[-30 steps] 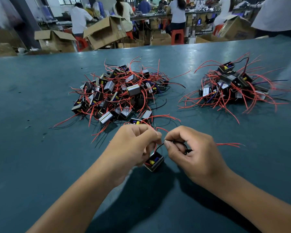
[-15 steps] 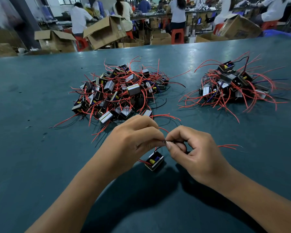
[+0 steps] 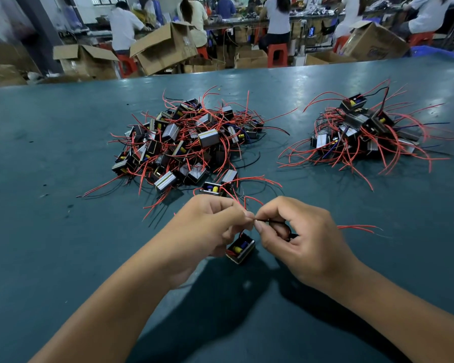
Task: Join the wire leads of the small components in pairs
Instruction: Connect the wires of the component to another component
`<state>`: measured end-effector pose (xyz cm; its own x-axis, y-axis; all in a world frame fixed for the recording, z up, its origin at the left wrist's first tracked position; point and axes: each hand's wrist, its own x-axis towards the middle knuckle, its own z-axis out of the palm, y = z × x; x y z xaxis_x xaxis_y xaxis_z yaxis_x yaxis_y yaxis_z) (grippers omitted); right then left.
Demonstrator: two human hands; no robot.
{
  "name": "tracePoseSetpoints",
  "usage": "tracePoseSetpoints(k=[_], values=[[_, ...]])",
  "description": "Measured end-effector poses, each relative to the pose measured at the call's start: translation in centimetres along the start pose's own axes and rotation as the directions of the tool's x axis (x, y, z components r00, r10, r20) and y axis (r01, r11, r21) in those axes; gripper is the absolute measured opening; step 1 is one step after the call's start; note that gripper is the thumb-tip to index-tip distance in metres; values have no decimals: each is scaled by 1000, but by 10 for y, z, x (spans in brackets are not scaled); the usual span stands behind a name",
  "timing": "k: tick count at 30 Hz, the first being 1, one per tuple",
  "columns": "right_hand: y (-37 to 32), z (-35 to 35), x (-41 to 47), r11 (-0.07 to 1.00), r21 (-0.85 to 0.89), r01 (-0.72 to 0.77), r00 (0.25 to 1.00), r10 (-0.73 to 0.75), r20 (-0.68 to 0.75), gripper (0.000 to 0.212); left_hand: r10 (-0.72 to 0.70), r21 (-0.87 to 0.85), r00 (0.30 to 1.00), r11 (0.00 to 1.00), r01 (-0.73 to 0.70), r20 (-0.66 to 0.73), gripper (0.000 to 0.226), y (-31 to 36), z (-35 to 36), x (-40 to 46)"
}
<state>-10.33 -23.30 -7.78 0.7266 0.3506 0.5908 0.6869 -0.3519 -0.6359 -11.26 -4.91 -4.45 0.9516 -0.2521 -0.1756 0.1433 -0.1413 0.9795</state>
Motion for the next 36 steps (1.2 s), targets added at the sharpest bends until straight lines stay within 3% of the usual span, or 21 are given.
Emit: tracePoseSetpoints(k=[3, 5, 8, 10, 15, 20, 27, 32, 36], values=[[-2, 1, 0, 1000, 5, 3, 1000, -3, 1, 7, -1, 9, 1000, 1000, 1, -26, 29, -1, 1, 1], [-2, 1, 1, 998, 55, -38, 999, 39, -16, 10, 206, 184, 976, 964, -191, -69, 27, 0, -3, 1], [-2, -1, 2, 990, 97, -99, 995, 102, -22, 10, 517, 453, 855, 758, -470, 22, 3, 2, -15, -2], [-2, -1, 2, 987, 111, -119, 992, 122, -21, 11, 620, 568, 779, 608, -555, 96, 8, 2, -20, -2], [-3, -2, 3, 984, 133, -117, 993, 121, -16, 13, 721, 691, 672, 401, -602, 167, 11, -3, -22, 4], [0, -1, 3, 987, 131, -94, 995, 96, -10, 13, 769, 726, 607, 299, -619, 201, 12, -7, -22, 10], [1, -1, 1, 988, 137, -71, 997, 69, 22, 9, 723, 727, 632, 271, -630, 278, 20, -8, -23, 11], [1, -1, 0, 993, 111, -45, 999, 43, 23, 7, 627, 691, 721, 381, -615, 295, 16, -9, -21, 10], [3, -1, 1, 987, 145, -76, 997, 74, 19, 10, 613, 680, 736, 412, -607, 286, 15, -9, -21, 9]])
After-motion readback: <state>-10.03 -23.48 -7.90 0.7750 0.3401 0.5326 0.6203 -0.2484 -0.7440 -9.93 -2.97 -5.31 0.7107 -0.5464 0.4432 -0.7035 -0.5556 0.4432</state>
